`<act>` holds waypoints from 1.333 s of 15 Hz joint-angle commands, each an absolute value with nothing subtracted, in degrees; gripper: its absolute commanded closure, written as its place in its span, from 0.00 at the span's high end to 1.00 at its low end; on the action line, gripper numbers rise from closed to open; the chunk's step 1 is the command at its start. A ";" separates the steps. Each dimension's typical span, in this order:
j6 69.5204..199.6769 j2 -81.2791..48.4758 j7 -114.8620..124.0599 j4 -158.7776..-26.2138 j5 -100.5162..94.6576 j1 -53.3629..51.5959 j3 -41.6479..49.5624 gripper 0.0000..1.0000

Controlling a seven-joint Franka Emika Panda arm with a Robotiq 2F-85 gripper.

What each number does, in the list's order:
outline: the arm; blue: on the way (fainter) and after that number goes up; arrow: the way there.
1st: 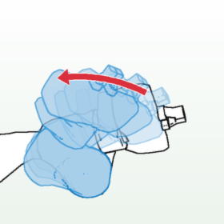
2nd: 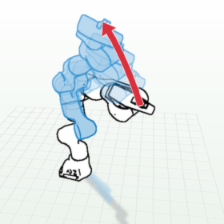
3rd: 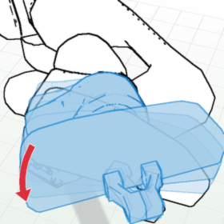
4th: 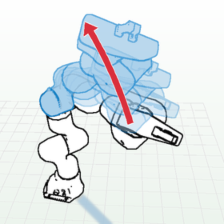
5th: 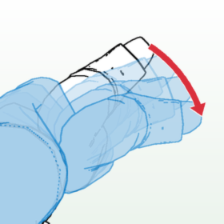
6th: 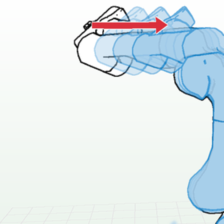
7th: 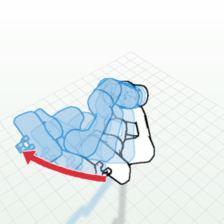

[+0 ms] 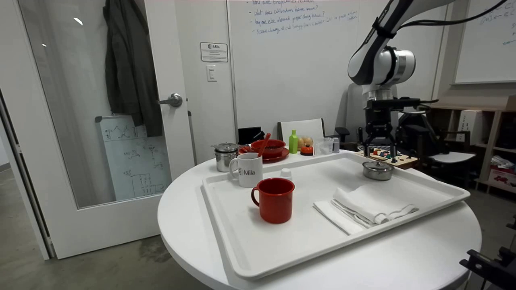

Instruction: Put the silver lid on the silver pot

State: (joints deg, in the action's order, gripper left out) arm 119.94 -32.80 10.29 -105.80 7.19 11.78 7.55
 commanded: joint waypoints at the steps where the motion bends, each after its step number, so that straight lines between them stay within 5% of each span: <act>1: 118.43 -26.09 4.79 -110.80 7.29 11.30 6.47 1.00; 20: 117.28 -8.06 -4.70 -117.20 6.62 2.57 0.57 1.00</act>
State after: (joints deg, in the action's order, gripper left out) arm 117.39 -8.05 -4.67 -117.28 6.60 2.84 0.29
